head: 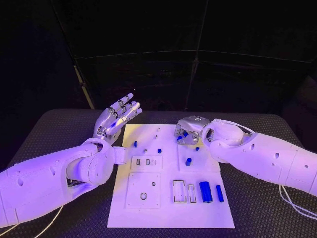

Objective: Assemble the parts on the task board

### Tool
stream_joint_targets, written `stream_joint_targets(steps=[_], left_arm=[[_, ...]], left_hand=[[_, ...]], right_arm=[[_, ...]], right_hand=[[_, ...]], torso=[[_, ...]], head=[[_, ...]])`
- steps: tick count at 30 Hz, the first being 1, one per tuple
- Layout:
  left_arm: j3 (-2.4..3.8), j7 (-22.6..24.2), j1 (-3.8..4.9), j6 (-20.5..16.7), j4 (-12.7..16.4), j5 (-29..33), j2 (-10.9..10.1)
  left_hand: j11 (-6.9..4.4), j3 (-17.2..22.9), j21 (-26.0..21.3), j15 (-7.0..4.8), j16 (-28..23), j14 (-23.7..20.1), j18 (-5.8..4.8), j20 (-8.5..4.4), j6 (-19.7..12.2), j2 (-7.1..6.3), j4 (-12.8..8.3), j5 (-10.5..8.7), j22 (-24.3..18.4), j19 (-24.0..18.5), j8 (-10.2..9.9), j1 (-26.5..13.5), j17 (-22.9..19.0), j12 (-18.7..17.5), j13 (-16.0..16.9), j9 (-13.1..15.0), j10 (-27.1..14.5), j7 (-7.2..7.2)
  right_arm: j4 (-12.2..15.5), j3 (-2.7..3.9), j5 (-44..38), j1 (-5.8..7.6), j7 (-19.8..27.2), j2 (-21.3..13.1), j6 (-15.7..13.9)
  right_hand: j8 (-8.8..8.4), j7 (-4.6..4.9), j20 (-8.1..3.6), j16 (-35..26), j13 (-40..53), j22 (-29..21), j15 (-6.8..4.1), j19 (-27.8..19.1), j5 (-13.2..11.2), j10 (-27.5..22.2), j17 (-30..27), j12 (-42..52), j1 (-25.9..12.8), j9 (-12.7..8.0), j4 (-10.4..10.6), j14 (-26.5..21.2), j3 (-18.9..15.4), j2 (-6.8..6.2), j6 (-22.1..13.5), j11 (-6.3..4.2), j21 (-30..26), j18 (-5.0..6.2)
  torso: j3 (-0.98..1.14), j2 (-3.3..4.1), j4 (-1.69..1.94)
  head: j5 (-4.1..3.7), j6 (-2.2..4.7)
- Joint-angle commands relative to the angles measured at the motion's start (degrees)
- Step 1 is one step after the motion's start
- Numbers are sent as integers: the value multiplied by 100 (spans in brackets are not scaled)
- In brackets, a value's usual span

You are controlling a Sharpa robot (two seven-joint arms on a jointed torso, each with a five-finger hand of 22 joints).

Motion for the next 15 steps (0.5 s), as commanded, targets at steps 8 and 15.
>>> stream_joint_targets(steps=[8, 15], left_arm=[[6, 30, 11, 88, 8, 19, -15], [6, 19, 11, 90, 23, 20, -25]], left_hand=[[-8, -3, 10, -7, 33, 38, 85, 0, 56, 68, -43, 11, -2, 0, 25, 14, 9, 37, 9, 7, 64, 872], [-8, 0, -1, -6, 34, 36, 84, 0, 64, 72, -45, 11, -9, -31, 26, 15, 9, 38, 9, 7, 68, 873]], right_arm=[[13, -1, -8, 6, 15, -28, 66], [22, -1, -29, 6, 5, -21, -58]], right_hand=[[33, 20, -18, 222, 7, 192, -21, -40, -113, 189, 225, -1, 169, 2, -13, 123, 427, -23, 201, -20, 232, 15], [21, 21, -14, 259, 7, 239, -18, -64, -121, 192, 243, -39, 181, -1, -8, 108, 564, -71, 225, -17, 291, 13]], torso=[[13, 50, -2], [14, 71, 5]], head=[[-2, 10], [-5, 25]])
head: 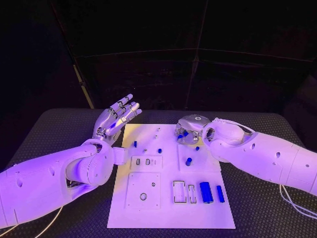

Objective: Assemble the parts on the task board

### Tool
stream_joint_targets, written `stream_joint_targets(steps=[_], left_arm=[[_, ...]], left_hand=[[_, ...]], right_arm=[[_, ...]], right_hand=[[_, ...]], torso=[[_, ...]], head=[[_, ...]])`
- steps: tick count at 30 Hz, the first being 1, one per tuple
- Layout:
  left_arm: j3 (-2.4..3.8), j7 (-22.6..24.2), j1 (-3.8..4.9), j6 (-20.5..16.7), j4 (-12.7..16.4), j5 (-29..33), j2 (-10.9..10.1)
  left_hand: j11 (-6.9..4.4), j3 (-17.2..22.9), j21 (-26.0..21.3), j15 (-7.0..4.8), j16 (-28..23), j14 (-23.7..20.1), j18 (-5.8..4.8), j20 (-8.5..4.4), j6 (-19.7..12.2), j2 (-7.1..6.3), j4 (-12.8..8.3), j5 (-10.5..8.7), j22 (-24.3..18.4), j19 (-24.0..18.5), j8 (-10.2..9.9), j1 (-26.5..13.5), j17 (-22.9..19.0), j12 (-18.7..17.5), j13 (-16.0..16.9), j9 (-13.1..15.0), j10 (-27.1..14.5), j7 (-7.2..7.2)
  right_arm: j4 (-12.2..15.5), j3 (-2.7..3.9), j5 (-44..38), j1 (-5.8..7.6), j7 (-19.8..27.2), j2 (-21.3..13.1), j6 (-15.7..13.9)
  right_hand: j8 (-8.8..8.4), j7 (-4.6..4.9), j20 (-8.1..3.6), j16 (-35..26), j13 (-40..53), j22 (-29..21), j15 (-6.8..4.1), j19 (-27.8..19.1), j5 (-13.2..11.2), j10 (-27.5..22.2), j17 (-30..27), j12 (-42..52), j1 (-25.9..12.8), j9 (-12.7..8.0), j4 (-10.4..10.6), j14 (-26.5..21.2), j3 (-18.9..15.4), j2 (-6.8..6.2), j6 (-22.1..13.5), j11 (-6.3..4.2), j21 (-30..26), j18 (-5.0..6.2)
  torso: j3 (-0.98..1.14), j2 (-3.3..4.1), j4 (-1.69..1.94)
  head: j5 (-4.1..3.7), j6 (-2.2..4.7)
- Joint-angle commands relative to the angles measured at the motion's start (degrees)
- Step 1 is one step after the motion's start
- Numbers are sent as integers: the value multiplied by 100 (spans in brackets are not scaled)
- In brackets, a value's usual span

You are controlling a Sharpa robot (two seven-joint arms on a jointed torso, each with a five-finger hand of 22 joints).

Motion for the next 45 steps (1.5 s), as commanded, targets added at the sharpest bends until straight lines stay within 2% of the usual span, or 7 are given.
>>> stream_joint_targets(steps=[1, 10, 15, 28, 35, 40, 45], left_arm=[[6, 28, 11, 74, 18, -1, -8], [6, 20, 12, 67, 43, 38, -32], [6, 20, 13, 64, 60, 42, -47], [5, 6, 17, 54, 93, 43, -65], [5, 2, 18, 54, 93, 43, -54], [5, -7, 18, 54, 84, 43, -45], [5, -11, 18, 54, 69, 43, -41]], left_hand=[[4, 1, -3, -6, 34, 36, 84, 0, 43, 51, -45, 11, -10, -39, 26, -7, 4, 38, 9, 8, 40, 853], [4, 4, -19, -5, 36, 36, 81, 0, 47, 56, -49, 11, -20, -82, 26, -6, 4, 39, 10, 8, 45, 853], [4, 4, -21, -5, 35, 34, 81, 1, 44, 56, -50, 11, -22, -88, 26, -5, 3, 38, 9, 8, 38, 853], [3, 4, -38, -1, 32, 8, 73, 0, 33, 42, -74, 7, -33, -133, 23, 2, -3, 35, 7, 6, 33, 852], [3, 4, -40, -1, 32, 8, 73, 0, 31, 40, -77, 7, -34, -137, 22, 3, -3, 34, 7, 5, 28, 852], [3, 4, -45, 1, 31, 3, 71, 0, 30, 37, -83, 7, -37, -150, 21, 6, -4, 33, 6, 5, 25, 852], [3, 4, -45, 1, 31, 3, 71, 0, 30, 37, -83, 7, -37, -150, 21, 6, -4, 33, 6, 5, 25, 852]], right_arm=[[5, -22, -33, -22, -11, 1, -91], [214, -21, -27, -22, 22, -28, -945], [253, -20, -29, -22, -114, 5, -1227], [-48, -19, -48, -12, -216, 401, -1475], [-313, -19, -50, 17, -174, 657, -1510], [-421, -18, -70, 29, -165, 778, -1591], [-496, -18, -79, 40, -145, 862, -1625]], right_hand=[[4, -6, -6, 51, 11, 53, -26, -45, -33, 75, 40, -28, 64, 0, -4, 109, 93, -29, 69, 6, 60, 9], [77, -5, -40, 228, 48, 439, -77, 75, -78, 336, 255, 42, 274, 15, -120, 123, 431, -59, 283, -42, 387, -40], [69, 4, -40, 251, 47, 476, -71, 68, -94, 341, 274, 31, 289, 9, -139, 121, 482, -96, 289, -31, 431, -45], [59, 18, -35, 271, 46, 510, -61, 60, -115, 340, 286, 18, 273, 4, -135, 118, 515, -130, 290, -23, 469, -50], [55, 20, -32, 279, 45, 522, -58, 57, -118, 337, 294, 12, 262, 2, -127, 117, 527, -137, 288, -21, 481, -51], [50, 22, -30, 286, 44, 527, -57, 52, -121, 333, 301, 6, 255, 1, -120, 117, 538, -139, 284, -18, 489, -51], [42, 27, -24, 293, 42, 535, -54, 43, -128, 324, 301, -4, 237, -2, -107, 115, 554, -152, 279, -14, 503, -52]], torso=[[-2, 14, 6], [-1, 33, 5], [-1, 47, 10], [13, 78, 13], [6, 97, 27], [16, 105, 25], [11, 113, 24]], head=[[-7, 6], [5, 72], [17, 110], [69, 120], [73, 109], [97, 102], [110, 92]])
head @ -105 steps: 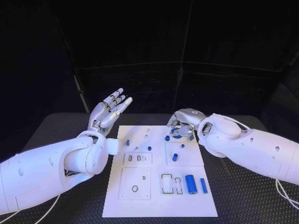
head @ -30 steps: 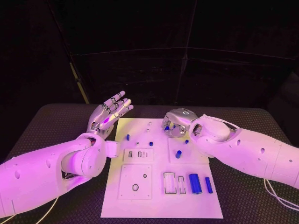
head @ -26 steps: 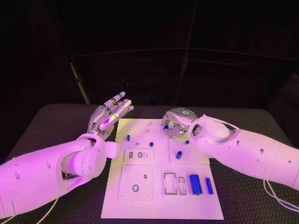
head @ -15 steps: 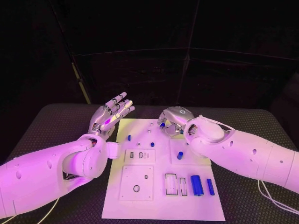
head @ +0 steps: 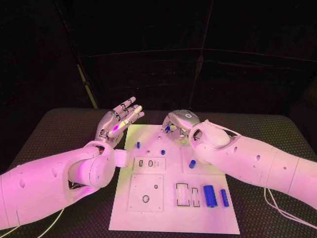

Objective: Assemble the parts on the task board

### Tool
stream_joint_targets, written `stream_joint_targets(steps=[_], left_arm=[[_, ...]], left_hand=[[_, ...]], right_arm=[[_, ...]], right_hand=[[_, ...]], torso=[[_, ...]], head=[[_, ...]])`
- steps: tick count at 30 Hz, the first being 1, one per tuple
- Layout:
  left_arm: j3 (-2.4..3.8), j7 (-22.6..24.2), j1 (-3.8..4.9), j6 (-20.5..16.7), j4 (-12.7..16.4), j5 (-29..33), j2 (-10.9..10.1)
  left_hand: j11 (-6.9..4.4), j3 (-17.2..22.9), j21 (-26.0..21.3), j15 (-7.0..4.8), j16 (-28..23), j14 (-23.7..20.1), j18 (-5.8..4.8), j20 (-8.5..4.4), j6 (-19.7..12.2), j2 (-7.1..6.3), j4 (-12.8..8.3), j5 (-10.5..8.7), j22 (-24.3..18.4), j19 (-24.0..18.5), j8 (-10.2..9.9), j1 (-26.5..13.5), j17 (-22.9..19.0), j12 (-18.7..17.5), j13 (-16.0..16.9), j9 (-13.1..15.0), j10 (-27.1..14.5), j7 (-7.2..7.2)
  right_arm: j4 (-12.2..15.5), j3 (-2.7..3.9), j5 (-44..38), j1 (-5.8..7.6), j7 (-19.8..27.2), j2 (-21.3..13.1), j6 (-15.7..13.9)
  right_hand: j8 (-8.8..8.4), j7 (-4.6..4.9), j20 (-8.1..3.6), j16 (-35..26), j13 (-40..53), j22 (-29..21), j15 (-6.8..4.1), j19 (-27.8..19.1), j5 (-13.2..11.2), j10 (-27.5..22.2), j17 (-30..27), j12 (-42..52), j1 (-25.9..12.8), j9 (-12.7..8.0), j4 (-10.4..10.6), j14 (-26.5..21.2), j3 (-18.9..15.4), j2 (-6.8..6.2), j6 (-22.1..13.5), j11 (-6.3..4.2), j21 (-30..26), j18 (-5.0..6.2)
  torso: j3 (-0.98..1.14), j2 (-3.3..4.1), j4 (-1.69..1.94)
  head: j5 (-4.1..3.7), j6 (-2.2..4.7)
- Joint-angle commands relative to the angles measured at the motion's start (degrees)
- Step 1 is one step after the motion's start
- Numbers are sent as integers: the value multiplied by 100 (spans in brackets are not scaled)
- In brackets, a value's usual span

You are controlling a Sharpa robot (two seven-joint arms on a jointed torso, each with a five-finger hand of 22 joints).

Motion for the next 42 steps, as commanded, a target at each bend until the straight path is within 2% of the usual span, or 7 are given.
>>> stream_joint_targets(steps=[1, 5, 16, 22, 32, 42], left_arm=[[6, 22, 11, 50, 2, -11, 9], [6, 19, 11, 55, 2, -11, 17], [6, 10, 12, 62, -16, -11, 49], [6, 6, 13, 62, -27, -11, 60], [6, 3, 17, 67, -44, -11, 64], [6, -11, 24, 81, -37, -11, 60]], left_hand=[[3, -12, -18, 1, 32, 3, 71, 4, 10, 37, -36, 7, -10, -31, 22, 6, -2, 33, 3, 7, 26, 873], [3, -11, -18, 1, 31, 2, 70, 4, 4, 36, -40, 7, -10, -32, 21, 7, -3, 32, 2, 6, 20, 873], [4, -9, -22, 3, 29, -9, 68, 4, -3, 34, -49, 8, -13, -42, 19, 12, -5, 30, 1, 5, 13, 873], [4, -9, -22, 3, 29, -9, 68, 4, -3, 34, -49, 8, -13, -42, 19, 12, -5, 30, 1, 5, 13, 873], [5, -5, -25, 4, 28, -17, 67, 4, -5, 36, -59, 9, -16, -51, 17, 17, -7, 28, 0, 4, 5, 874], [5, -5, -25, 4, 28, -17, 67, 4, -5, 36, -59, 9, -16, -51, 17, 17, -7, 28, 0, 4, 5, 874]], right_arm=[[-39, 5, -53, 24, 37, 38, -167], [-134, 4, -55, 45, 79, 116, -114], [-313, 4, -51, 65, 147, 280, -36], [-407, 2, -19, 76, 189, 368, 46], [-365, -1, -1, 80, 229, 381, 159], [-507, -3, -2, 91, 183, 408, 176]], right_hand=[[0, 22, 4, 29, 3, 8, -13, 8, 5, 148, 8, 0, -6, -8, 13, 116, 43, -30, 7, -124, 42, -52], [-12, 22, 9, 35, -1, 20, -9, 1, 1, 131, 6, -16, -18, -11, 21, 113, 61, -48, -6, -119, 56, -52], [-29, 28, 19, 50, -5, 34, -5, -11, -1, 107, 18, -38, -39, -14, 40, 109, 91, -65, -26, -112, 76, -53], [-34, 29, 23, 52, -6, 37, -3, -16, -2, 101, 16, -44, -52, -15, 50, 107, 97, -73, -31, -109, 82, -53], [-38, 30, 28, 56, -6, 43, -1, -21, -1, 99, 15, -48, -70, -15, 62, 104, 103, -86, -35, -108, 90, -53], [-71, 33, 43, 71, -12, 60, 14, -45, 6, 45, 10, -91, -140, -19, 116, 94, 129, -148, -93, -97, 117, -51]], torso=[[-2, 13, -2], [8, 17, -24], [1, 28, 2], [6, 36, -12], [11, 38, -15], [9, 46, -11]], head=[[17, -6], [52, -17], [47, -20], [61, -26], [64, -50], [60, -16]])
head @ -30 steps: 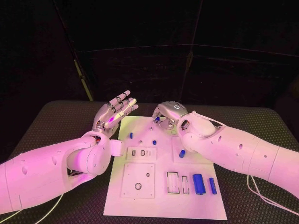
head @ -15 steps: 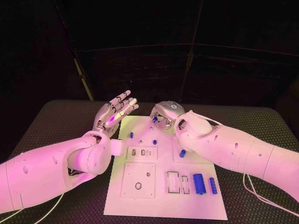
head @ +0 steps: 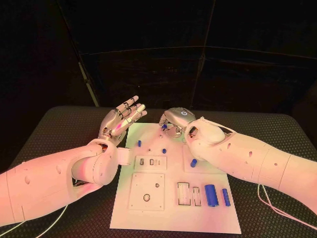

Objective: Assemble the parts on the task board

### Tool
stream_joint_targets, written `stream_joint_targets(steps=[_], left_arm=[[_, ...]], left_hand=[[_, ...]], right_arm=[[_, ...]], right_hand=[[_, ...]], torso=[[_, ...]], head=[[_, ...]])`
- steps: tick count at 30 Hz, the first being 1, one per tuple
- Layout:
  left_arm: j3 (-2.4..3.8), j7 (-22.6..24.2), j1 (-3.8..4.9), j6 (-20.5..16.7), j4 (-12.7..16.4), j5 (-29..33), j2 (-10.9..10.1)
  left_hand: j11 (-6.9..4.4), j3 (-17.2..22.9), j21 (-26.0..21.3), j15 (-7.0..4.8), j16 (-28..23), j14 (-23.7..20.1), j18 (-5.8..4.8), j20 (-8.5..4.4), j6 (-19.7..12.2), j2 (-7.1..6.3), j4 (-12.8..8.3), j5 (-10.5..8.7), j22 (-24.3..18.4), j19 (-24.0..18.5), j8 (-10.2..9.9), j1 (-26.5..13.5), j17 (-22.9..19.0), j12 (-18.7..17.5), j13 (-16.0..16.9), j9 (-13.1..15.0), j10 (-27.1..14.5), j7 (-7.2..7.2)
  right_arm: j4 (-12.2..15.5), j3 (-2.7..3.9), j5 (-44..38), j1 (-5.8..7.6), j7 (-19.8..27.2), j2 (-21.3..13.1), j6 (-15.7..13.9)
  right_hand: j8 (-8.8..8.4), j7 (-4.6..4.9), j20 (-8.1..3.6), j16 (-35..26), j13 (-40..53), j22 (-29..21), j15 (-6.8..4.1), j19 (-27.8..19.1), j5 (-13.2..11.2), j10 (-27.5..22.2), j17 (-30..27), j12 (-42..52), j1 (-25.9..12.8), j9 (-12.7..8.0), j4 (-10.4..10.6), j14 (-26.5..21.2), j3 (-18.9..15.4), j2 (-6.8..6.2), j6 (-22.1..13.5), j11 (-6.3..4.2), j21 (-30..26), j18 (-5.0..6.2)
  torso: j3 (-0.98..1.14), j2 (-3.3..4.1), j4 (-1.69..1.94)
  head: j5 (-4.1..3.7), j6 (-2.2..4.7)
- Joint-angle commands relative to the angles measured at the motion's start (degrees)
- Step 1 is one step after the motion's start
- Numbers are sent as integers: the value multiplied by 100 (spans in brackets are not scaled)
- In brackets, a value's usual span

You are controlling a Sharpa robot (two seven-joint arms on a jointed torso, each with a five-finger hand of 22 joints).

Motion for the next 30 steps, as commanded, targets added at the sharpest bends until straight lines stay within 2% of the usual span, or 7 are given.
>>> stream_joint_targets(steps=[1, 12, 26, 28, 30], left_arm=[[6, 19, 13, 76, 11, -17, 2], [6, -18, 24, 157, -10, -17, 11], [5, -38, 46, 183, -22, -17, 9], [5, -38, 48, 183, -25, -17, 9], [5, -39, 49, 183, -26, -17, 10]], left_hand=[[5, -6, -25, 4, 28, -16, 67, 6, -4, 36, -27, 9, -4, -53, 17, 17, -6, 28, 1, 5, 5, 874], [6, -4, -30, 6, 23, -39, 65, 6, -21, 32, -39, 8, -8, -67, 14, 21, -10, 24, -2, 2, -17, 875], [6, -4, -34, 7, 21, -46, 64, 6, -25, 31, -43, 7, -10, -76, 13, 21, -11, 23, -2, 2, -17, 875], [6, -4, -34, 7, 21, -46, 64, 6, -25, 31, -43, 7, -10, -76, 13, 21, -11, 23, -2, 2, -17, 875], [6, -4, -34, 7, 21, -46, 64, 6, -25, 31, -43, 7, -10, -76, 13, 21, -11, 23, -2, 2, -17, 875]], right_arm=[[-62, -2, -5, 16, 8, 14, 72], [-165, -3, 3, 27, 82, 83, 146], [-98, -7, 4, 28, 99, 99, 260], [-96, -7, 4, 28, 84, 98, 238], [-96, -8, 4, 28, 57, 93, 173]], right_hand=[[-41, -6, 24, 26, -1, 6, 18, -30, 21, 27, -4, -35, -42, -9, 45, 91, 26, -51, -66, -90, 31, -50], [-68, 70, 94, 17, -33, -51, 117, -129, 9, -382, -89, -126, -160, -16, 166, 57, 121, -206, -364, 26, 20, -40], [-55, 76, 111, 20, -23, -59, 126, -146, 2, -411, -99, -102, -196, -8, 209, 50, 127, -244, -391, 33, 21, -36], [-66, 90, 121, 0, -29, -135, 140, -195, 1, -481, -148, -115, -227, -13, 234, 37, 110, -290, -448, 48, -21, -23], [-71, 134, 161, -135, -33, -448, 196, -395, -68, -816, -411, -116, -292, -20, 292, -34, 0, -391, -652, 112, -220, 26]], torso=[[-1, 8, 3], [-1, 14, 1], [3, 17, -1], [3, 17, -3], [3, 16, -2]], head=[[-4, 16], [-14, 18], [-2, 8], [-5, 15], [-7, 16]])
